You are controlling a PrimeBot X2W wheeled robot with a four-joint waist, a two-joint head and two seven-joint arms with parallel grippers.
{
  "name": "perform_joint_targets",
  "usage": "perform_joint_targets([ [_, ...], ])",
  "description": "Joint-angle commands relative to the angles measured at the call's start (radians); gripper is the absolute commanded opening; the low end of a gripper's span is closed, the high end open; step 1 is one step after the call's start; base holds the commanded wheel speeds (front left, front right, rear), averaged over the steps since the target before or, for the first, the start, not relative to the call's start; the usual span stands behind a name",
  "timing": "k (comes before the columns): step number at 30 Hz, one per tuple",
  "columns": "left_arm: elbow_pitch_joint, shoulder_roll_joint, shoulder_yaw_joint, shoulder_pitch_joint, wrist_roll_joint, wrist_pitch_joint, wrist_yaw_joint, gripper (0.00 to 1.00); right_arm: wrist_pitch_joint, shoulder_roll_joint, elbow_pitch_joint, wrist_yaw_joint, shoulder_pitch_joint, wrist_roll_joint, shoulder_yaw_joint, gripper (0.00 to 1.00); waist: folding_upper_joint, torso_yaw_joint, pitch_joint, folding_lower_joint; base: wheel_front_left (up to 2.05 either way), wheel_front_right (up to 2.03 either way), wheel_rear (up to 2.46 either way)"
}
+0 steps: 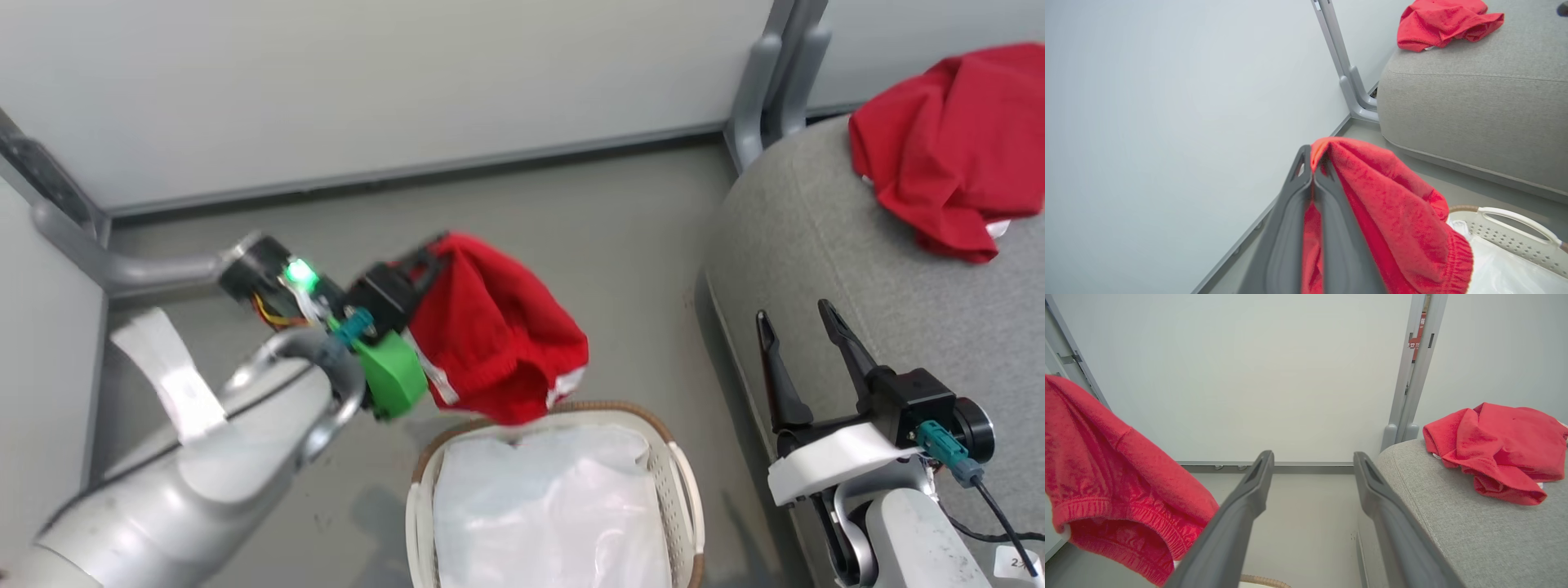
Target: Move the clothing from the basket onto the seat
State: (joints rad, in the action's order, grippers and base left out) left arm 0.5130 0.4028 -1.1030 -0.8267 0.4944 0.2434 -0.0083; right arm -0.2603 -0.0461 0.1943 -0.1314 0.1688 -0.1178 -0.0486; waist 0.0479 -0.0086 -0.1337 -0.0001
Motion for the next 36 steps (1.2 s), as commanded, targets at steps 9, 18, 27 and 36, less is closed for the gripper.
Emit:
perform_joint_targets([
  [9, -0.159, 0.111, 0.083, -0.103, 0.018, -0.053, 0.054, 0.0, -0.003, -0.004, 0.015, 0.001, -0.017, 0.002, -0.056, 1.0, 0.0, -0.023, 0.137, 0.0001, 0.0, 0.0, 0.0],
  [18, -0.229, 0.132, 0.109, -0.136, 0.031, -0.09, 0.082, 0.0, -0.003, -0.003, 0.038, 0.001, 0.028, -0.016, -0.176, 1.0, 0.0, -0.041, 0.156, 0.0001, 0.0, 0.0, 0.0],
  [27, -0.279, 0.091, 0.075, -0.142, 0.021, -0.098, 0.071, 0.0, -0.003, -0.004, 0.119, 0.001, 0.155, -0.037, -0.357, 1.0, 0.0, -0.013, 0.171, 0.0001, 0.0, 0.0, 0.0],
  [36, -0.328, 0.049, 0.045, -0.158, 0.01, -0.099, 0.062, 0.0, -0.003, -0.003, 0.247, 0.001, 0.269, 0.026, -0.354, 1.0, 0.0, 0.035, 0.178, 0.0001, 0.0, 0.0, 0.0],
])
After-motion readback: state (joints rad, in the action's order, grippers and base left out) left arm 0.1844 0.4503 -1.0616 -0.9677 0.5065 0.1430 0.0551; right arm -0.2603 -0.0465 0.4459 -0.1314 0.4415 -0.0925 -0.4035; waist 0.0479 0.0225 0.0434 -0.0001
